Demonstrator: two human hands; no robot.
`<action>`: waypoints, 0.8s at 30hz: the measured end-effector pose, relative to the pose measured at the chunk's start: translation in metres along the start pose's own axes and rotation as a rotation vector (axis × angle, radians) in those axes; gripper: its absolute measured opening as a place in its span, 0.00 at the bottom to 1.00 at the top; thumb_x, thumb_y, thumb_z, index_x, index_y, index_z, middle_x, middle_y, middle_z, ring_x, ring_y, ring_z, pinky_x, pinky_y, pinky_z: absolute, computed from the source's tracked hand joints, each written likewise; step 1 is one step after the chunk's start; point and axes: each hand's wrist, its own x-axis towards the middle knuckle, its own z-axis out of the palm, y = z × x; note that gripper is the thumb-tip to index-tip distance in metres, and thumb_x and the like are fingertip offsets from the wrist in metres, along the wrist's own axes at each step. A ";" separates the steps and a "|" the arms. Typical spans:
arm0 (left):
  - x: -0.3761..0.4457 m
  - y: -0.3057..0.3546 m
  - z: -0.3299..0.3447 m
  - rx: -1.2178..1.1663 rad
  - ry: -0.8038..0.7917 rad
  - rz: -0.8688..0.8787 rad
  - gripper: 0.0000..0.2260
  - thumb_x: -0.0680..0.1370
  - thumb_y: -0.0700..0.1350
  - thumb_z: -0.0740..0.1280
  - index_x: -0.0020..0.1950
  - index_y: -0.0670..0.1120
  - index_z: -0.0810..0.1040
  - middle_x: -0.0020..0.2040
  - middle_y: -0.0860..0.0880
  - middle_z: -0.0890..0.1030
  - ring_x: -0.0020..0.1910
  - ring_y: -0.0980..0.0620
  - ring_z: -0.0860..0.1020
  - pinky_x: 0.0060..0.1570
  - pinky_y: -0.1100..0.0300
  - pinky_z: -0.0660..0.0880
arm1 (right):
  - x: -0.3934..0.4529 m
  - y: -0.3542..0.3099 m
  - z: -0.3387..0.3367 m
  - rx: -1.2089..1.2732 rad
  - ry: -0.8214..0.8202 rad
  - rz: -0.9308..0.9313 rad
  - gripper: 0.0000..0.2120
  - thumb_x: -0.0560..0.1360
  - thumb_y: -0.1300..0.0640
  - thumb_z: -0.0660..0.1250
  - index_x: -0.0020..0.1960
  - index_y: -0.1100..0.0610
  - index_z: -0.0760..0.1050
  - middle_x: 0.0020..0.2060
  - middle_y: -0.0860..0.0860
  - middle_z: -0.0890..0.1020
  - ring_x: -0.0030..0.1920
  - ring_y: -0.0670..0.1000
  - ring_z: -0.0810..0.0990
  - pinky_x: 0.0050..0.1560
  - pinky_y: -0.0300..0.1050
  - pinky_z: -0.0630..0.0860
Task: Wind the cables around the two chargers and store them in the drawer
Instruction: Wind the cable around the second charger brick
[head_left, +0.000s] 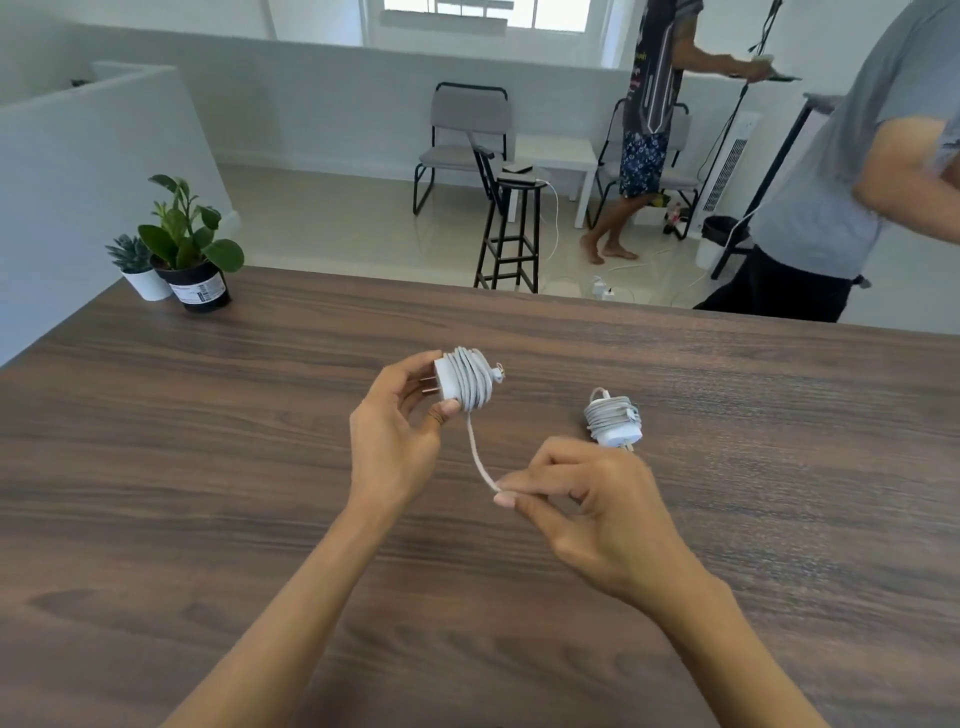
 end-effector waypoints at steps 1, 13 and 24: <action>-0.002 -0.003 0.001 0.031 -0.013 0.018 0.21 0.71 0.29 0.71 0.61 0.43 0.75 0.55 0.48 0.81 0.55 0.55 0.80 0.58 0.59 0.77 | 0.005 -0.001 -0.006 -0.034 0.033 -0.030 0.03 0.69 0.54 0.73 0.42 0.47 0.84 0.31 0.45 0.79 0.31 0.42 0.75 0.30 0.41 0.72; -0.038 0.002 0.005 -0.048 -0.237 0.107 0.23 0.69 0.30 0.70 0.61 0.46 0.76 0.56 0.53 0.79 0.57 0.50 0.79 0.59 0.57 0.75 | 0.063 0.026 -0.032 -0.072 0.135 0.027 0.02 0.70 0.52 0.73 0.40 0.46 0.84 0.35 0.43 0.81 0.32 0.43 0.75 0.36 0.51 0.76; -0.061 0.022 0.002 -0.315 -0.270 -0.026 0.21 0.69 0.32 0.68 0.59 0.49 0.77 0.56 0.50 0.80 0.56 0.50 0.79 0.55 0.60 0.76 | 0.060 0.070 -0.004 0.256 0.058 0.303 0.03 0.68 0.57 0.75 0.41 0.50 0.85 0.35 0.43 0.84 0.38 0.46 0.82 0.45 0.51 0.79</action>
